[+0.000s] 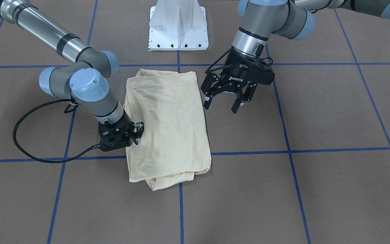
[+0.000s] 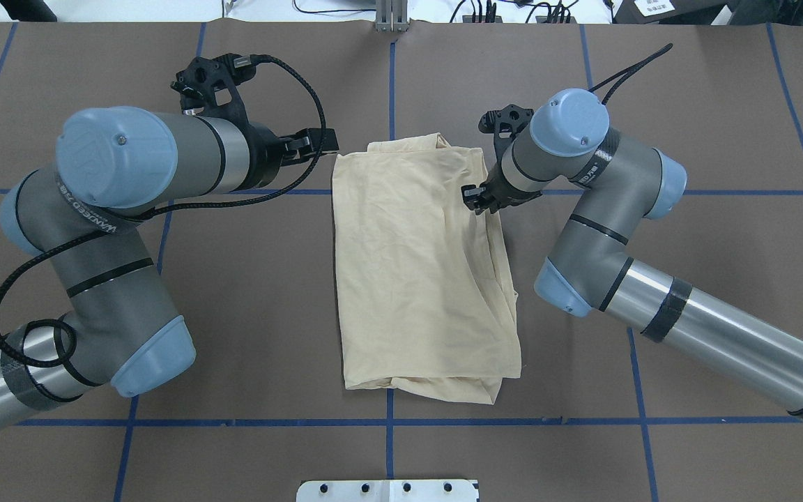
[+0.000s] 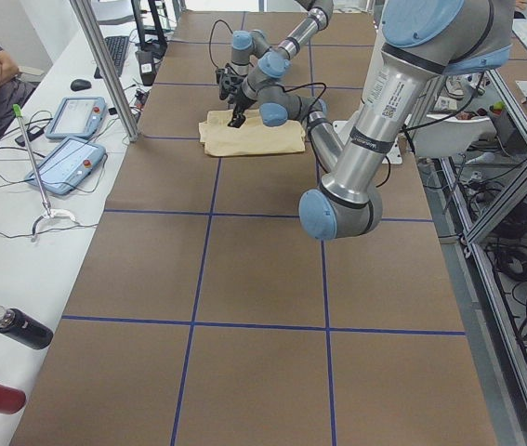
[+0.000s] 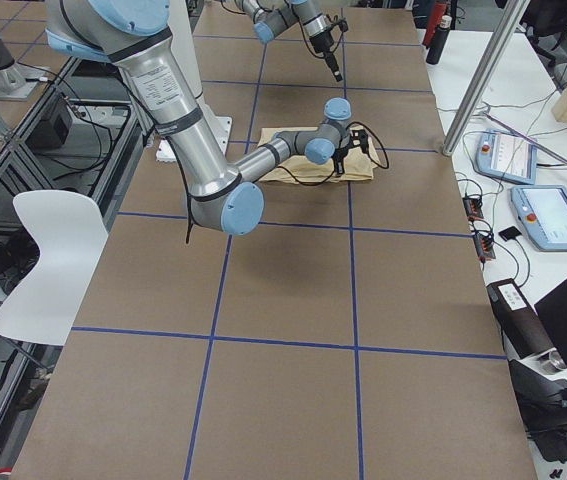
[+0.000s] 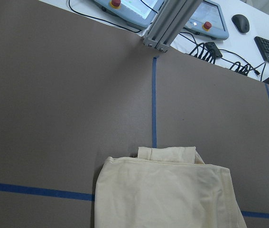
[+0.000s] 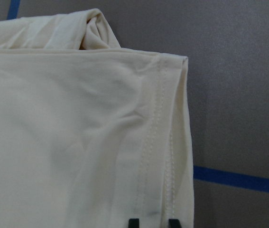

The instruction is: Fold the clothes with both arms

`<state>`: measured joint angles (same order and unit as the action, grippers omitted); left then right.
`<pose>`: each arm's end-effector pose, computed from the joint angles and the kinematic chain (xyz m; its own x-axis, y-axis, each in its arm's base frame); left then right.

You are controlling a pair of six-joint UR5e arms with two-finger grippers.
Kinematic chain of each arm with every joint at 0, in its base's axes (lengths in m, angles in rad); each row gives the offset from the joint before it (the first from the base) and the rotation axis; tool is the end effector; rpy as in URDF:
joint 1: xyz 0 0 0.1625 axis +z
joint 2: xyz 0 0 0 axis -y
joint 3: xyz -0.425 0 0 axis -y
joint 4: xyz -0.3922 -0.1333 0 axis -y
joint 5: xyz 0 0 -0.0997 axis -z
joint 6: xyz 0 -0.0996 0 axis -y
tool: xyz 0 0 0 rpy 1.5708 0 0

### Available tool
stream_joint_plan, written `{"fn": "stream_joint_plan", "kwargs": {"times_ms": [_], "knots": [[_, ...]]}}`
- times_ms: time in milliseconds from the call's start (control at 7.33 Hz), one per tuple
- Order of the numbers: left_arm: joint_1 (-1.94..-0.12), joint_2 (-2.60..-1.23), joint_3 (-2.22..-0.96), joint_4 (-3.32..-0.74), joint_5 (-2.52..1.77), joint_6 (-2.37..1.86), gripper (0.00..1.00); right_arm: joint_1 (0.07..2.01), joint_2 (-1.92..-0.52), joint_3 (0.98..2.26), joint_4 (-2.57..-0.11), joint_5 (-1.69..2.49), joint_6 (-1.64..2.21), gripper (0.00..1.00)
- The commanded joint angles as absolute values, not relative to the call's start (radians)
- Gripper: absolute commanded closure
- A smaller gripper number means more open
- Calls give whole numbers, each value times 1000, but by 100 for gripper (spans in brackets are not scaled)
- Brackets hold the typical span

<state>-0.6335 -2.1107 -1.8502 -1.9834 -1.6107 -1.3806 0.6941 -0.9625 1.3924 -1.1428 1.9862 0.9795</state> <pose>0.4177 -0.4673 0.1795 0.3692 -0.0368 -0.9286 0.5004 0.8499 0.1653 -0.5043 -0.5408 0.3320 0.6128 -0.1535 0.7752 -0.0109 0.9792 0.2026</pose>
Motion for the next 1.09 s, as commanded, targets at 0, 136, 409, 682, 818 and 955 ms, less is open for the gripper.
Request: {"fn": "stream_joint_plan", "kwargs": {"times_ms": [0, 136, 409, 682, 818, 955], "knots": [[-634, -2111, -1851, -1985, -1611, -1381, 0, 692, -963, 1391, -1144, 1985, 977, 67], [-634, -2111, -1852, -1985, -1612, -1381, 0, 690, -962, 1391, -1144, 1985, 977, 67], [-634, -2112, -1852, -1983, -1611, -1382, 0, 689, -962, 1390, -1146, 1985, 977, 67], [-634, -2112, -1852, -1985, -1612, -1382, 0, 689, -962, 1384, -1146, 1985, 976, 68], [-634, -2112, -1852, -1985, -1611, -1382, 0, 689, -960, 1384, -1146, 1985, 977, 77], [-634, -2112, -1852, -1985, -1611, -1382, 0, 689, -962, 1384, -1146, 1985, 977, 89]]}}
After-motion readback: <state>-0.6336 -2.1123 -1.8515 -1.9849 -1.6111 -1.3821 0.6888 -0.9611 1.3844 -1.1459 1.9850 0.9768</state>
